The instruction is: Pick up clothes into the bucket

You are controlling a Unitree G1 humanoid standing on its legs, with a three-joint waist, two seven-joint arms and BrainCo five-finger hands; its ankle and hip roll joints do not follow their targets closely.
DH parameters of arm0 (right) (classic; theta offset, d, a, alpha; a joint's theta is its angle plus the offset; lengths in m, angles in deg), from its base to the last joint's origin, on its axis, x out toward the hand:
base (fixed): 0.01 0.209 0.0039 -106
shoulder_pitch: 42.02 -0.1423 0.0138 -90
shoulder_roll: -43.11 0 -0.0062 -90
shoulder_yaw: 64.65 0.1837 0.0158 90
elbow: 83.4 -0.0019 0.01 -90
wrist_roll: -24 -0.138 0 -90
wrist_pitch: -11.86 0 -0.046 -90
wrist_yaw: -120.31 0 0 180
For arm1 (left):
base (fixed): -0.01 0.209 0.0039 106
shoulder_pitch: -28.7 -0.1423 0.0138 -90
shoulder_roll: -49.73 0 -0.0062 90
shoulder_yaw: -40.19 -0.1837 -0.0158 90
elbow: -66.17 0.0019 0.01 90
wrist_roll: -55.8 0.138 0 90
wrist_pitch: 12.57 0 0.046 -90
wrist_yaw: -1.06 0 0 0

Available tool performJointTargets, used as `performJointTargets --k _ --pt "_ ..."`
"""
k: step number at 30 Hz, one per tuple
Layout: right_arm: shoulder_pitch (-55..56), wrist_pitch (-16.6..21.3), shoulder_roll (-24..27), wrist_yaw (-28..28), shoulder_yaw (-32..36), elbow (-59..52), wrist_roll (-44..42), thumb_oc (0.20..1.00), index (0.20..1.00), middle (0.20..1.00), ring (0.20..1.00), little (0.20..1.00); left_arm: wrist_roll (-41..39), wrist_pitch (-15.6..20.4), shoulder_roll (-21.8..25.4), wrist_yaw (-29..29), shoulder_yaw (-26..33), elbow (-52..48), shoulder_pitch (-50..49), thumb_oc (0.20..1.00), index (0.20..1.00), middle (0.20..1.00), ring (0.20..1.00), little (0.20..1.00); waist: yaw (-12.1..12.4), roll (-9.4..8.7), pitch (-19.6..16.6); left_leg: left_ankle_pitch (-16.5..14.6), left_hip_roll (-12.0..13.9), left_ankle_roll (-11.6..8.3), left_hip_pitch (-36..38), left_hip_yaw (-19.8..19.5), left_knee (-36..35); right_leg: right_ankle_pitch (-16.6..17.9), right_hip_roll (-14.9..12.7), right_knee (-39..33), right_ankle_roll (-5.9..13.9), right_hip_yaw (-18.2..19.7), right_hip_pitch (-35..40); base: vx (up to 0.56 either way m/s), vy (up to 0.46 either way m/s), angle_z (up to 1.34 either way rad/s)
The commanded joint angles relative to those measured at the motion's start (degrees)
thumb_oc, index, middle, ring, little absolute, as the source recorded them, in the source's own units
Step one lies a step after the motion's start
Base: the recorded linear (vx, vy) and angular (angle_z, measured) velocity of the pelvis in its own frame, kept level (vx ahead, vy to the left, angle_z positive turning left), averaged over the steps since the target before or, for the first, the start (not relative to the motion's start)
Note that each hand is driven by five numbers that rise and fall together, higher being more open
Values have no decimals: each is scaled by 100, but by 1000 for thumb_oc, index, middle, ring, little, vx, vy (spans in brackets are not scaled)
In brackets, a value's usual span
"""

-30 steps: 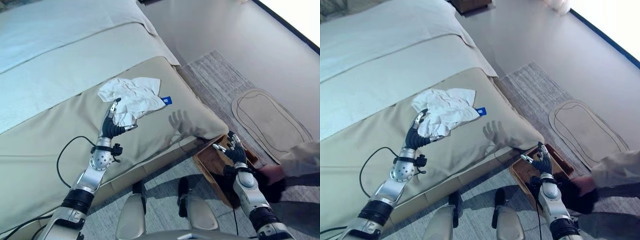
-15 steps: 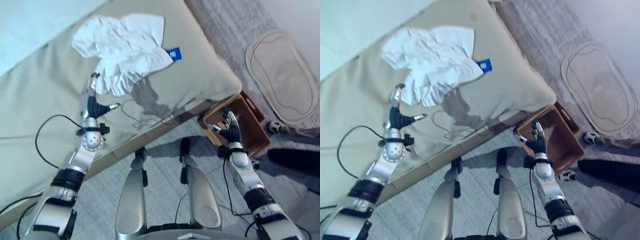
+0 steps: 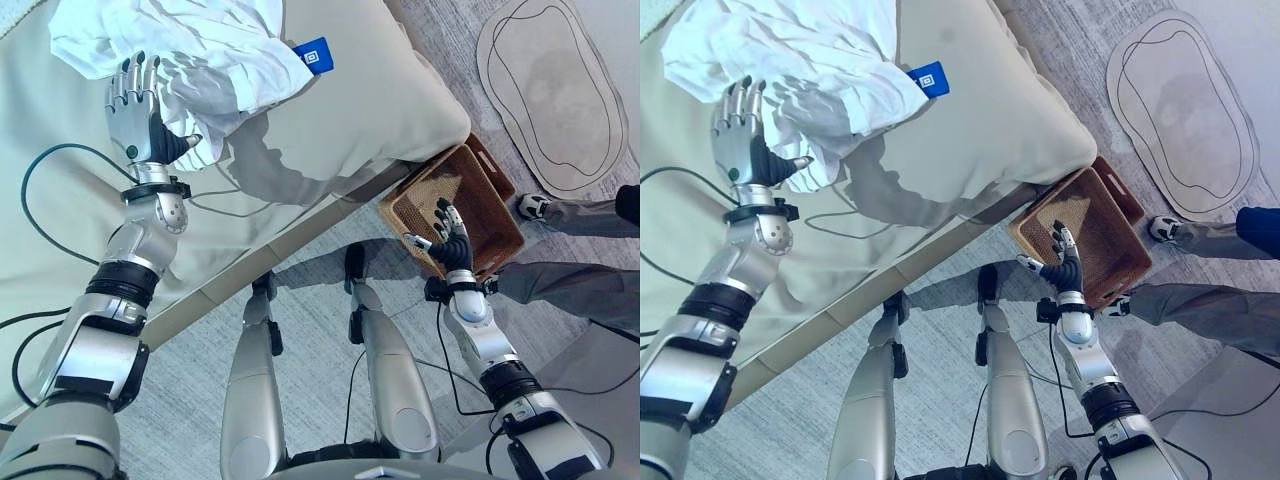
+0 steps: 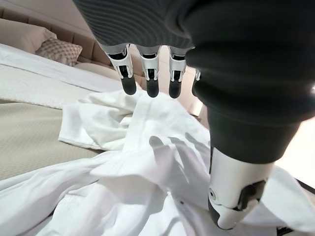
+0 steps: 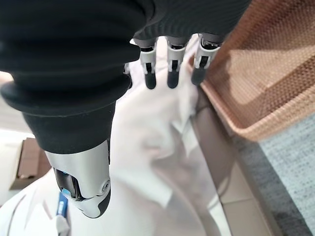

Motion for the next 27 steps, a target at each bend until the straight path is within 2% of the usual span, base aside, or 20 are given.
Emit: performJointTargets --k 1,6,10,15,16,17,27 --pt "-22 374 211 23 32 -453 -90 1000 1000 1000 1000 1000 286 75 489 189 18 126 391 1000 1000 1000 1000 1000 -31 -164 -99 -351 -4 17 -582 43 870 160 -412 32 447 -20 52 0 0 0" --pt "-74 393 253 -26 -42 -536 -69 1000 1000 1000 1000 1000 248 36 532 84 -270 491 785 1000 1000 1000 1000 1000 -109 -156 -93 -338 -41 16 -713 62 884 224 -413 -8 457 11 -90 0 0 0" --pt "-138 407 280 -57 -108 -563 -63 1000 1000 1000 1000 1000 246 -110 566 -69 -675 1242 1257 1000 1000 1000 1000 1000 -172 -165 -98 -306 -45 25 -824 79 872 284 -402 -48 476 34 -212 -4 4 -1" --pt "-198 369 309 -85 -147 -569 -49 1000 1000 1000 1000 1000 307 -386 459 -665 -1163 2205 1718 1000 1000 1000 1000 1000 -279 -171 -105 -286 -40 36 -915 105 902 339 -408 -55 503 43 -307 -3 3 -2" --pt "-207 351 313 -108 -157 -549 -62 1000 1000 1000 1000 1000 276 -388 426 -737 -1198 2289 1802 542 542 542 542 542 -288 -171 -111 -288 -39 41 -935 100 916 344 -407 -48 500 45 -338 0 0 0" --pt "-206 339 316 -118 -159 -555 -78 1000 1000 1000 1000 1000 223 -386 406 -844 -1219 2401 1851 200 200 200 200 200 -297 -172 -116 -287 -44 43 -937 99 918 349 -406 -47 501 51 -345 0 0 0" --pt "-19 292 315 -274 -151 -571 -47 1000 1000 1000 1000 1000 52 -223 371 -1046 -1056 2430 1618 200 200 200 200 200 -290 -144 -235 -299 -33 18 -810 108 946 325 -403 -12 485 27 -248 0 0 0"
